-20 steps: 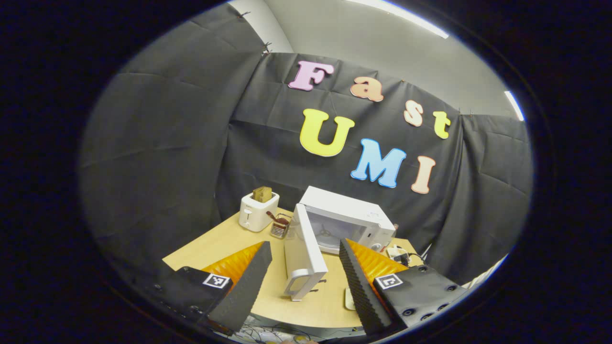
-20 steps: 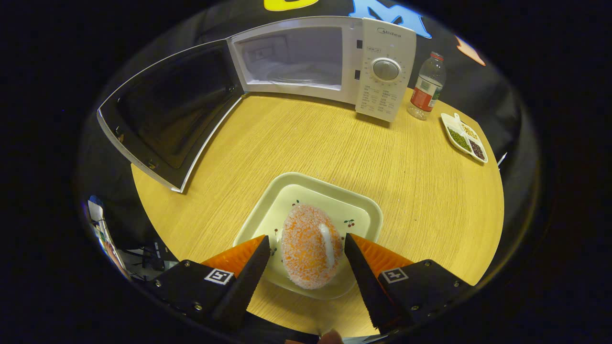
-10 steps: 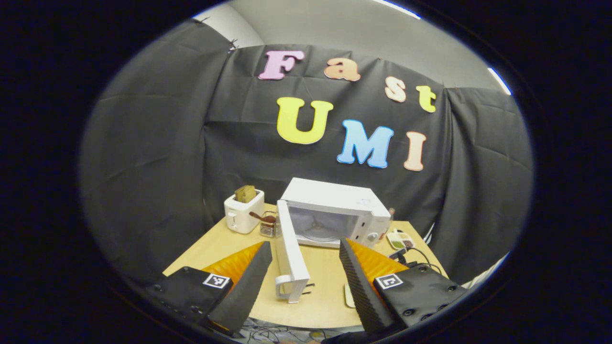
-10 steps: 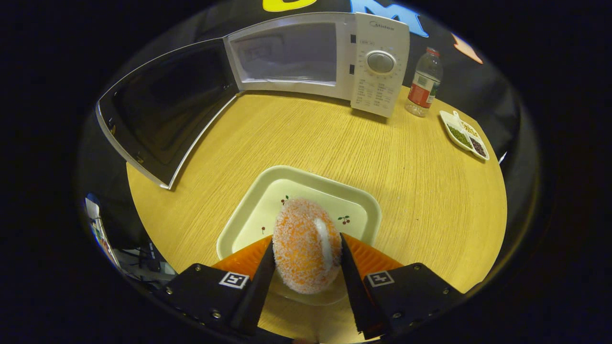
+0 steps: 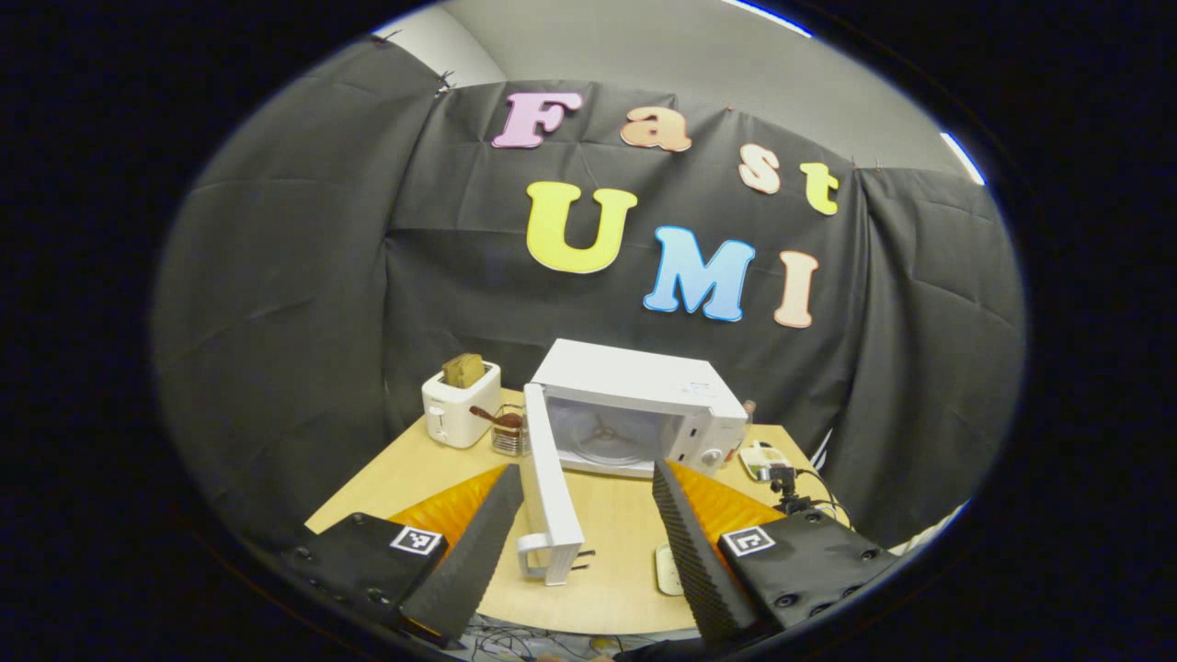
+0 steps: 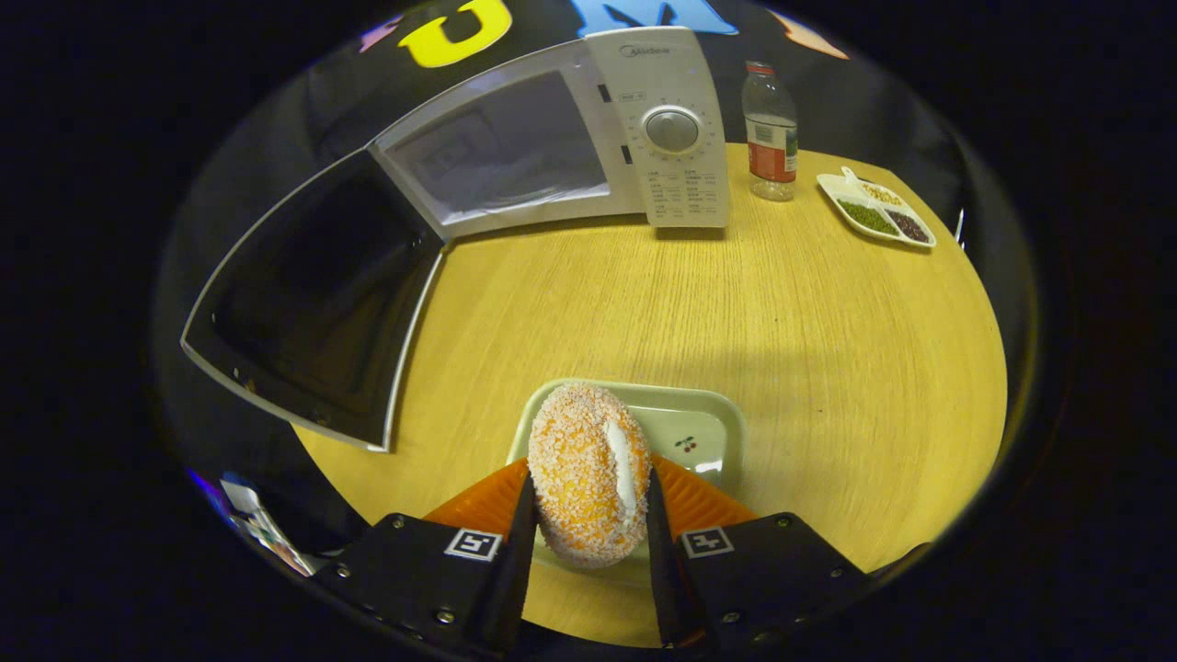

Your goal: Open the microwave oven with the left hand, put the food in, and close the microwave oven.

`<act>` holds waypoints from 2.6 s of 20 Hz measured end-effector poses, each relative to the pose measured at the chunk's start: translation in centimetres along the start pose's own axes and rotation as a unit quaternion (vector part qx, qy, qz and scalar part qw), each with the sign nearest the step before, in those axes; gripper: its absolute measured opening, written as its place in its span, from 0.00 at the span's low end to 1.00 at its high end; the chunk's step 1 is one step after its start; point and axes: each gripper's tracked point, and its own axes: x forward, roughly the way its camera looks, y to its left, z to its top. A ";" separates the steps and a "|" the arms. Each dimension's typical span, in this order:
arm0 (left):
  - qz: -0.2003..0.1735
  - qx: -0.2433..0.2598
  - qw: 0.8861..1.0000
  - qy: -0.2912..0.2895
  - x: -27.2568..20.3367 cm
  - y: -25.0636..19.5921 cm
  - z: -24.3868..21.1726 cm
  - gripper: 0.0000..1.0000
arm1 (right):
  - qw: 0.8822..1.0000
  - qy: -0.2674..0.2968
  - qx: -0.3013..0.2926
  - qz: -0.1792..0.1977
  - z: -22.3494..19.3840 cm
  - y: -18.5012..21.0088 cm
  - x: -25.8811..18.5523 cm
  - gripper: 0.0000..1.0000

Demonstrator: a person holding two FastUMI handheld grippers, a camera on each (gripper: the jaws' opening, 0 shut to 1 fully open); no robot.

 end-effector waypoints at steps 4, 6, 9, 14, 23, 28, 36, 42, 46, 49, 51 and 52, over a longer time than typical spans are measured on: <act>0.003 -0.003 1.000 0.000 0.0 1.4 0.1 0.89 | 0.989 -0.041 0.132 0.053 5.1 4.1 -0.2 0.54; 0.004 -0.005 1.000 -0.001 -0.1 2.2 -0.2 0.89 | 0.975 -0.060 0.200 0.077 7.7 6.3 0.8 0.56; 0.005 -0.013 1.000 -0.003 -0.3 3.5 0.2 0.89 | 0.954 -0.073 0.273 0.104 11.3 9.2 3.2 0.56; 0.017 -0.021 1.000 -0.001 -0.7 6.1 0.2 0.95 | 0.924 -0.116 0.347 0.109 17.6 11.3 6.7 0.55; 0.039 -0.037 0.998 0.017 -0.8 9.7 -1.6 0.89 | 0.872 -0.176 0.444 0.104 24.4 13.4 12.3 0.56; 0.051 -0.043 0.997 0.032 -1.0 11.3 -2.9 0.95 | 0.844 -0.250 0.465 0.093 29.1 12.6 15.7 0.55; 0.064 -0.047 0.995 0.052 -1.4 12.8 -4.3 0.94 | 0.791 -0.347 0.492 0.104 32.1 10.8 16.7 0.55; 0.066 -0.041 0.995 0.067 -1.8 13.4 -5.0 0.95 | 0.783 -0.358 0.502 0.080 31.8 9.3 18.2 0.71; 0.066 -0.045 0.995 0.064 -1.8 13.5 -5.1 0.90 | 0.796 -0.331 0.502 0.065 30.4 9.3 18.5 0.78; 0.064 -0.045 0.995 0.061 -1.7 13.3 -4.7 0.95 | 0.799 -0.325 0.501 0.069 30.2 9.5 18.2 0.84; 0.062 -0.046 0.995 0.059 -1.6 13.2 -4.8 0.95 | 0.802 -0.318 0.501 0.074 30.0 9.8 18.1 0.85; 0.062 -0.046 0.995 0.057 -1.7 13.2 -4.8 0.95 | 0.806 -0.315 0.496 0.075 29.9 10.0 17.8 0.86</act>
